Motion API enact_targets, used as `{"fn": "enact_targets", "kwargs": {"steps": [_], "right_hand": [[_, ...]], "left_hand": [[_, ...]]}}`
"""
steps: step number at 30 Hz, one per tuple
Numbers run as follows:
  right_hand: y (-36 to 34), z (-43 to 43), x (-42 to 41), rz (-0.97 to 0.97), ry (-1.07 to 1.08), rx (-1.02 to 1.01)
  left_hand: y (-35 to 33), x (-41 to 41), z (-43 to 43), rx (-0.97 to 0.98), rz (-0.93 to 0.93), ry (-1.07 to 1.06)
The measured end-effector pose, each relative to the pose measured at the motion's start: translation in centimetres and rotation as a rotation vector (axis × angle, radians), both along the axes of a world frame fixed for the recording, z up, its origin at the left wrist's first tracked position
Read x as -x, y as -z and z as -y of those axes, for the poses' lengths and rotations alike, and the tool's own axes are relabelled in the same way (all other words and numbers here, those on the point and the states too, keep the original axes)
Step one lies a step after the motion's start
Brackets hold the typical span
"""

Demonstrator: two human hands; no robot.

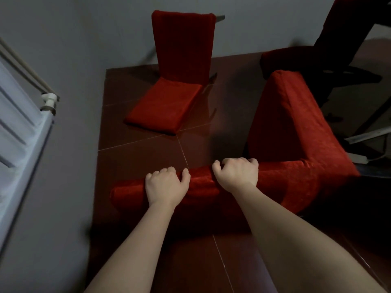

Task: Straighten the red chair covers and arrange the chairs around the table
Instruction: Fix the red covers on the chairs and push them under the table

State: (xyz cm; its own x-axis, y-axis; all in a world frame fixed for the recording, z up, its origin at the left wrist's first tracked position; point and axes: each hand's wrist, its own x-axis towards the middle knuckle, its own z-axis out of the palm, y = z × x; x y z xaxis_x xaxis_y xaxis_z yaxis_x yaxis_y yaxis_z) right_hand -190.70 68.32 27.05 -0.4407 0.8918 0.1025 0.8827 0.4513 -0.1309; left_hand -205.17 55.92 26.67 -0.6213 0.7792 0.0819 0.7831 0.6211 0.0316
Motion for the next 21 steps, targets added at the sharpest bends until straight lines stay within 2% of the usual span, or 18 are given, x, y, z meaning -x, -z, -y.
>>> {"fn": "enact_targets", "kwargs": {"steps": [10,21], "right_hand": [[-0.3,1.5,-7.0,0.040,-0.155,-0.073],[-0.2,4.5,-7.6,0.046,-0.099,-0.011]], "left_hand": [[-0.6,-8.4,5.4,0.001,0.106,-0.037],[-0.2,-8.2,7.8,-0.044,0.074,0.058]]}}
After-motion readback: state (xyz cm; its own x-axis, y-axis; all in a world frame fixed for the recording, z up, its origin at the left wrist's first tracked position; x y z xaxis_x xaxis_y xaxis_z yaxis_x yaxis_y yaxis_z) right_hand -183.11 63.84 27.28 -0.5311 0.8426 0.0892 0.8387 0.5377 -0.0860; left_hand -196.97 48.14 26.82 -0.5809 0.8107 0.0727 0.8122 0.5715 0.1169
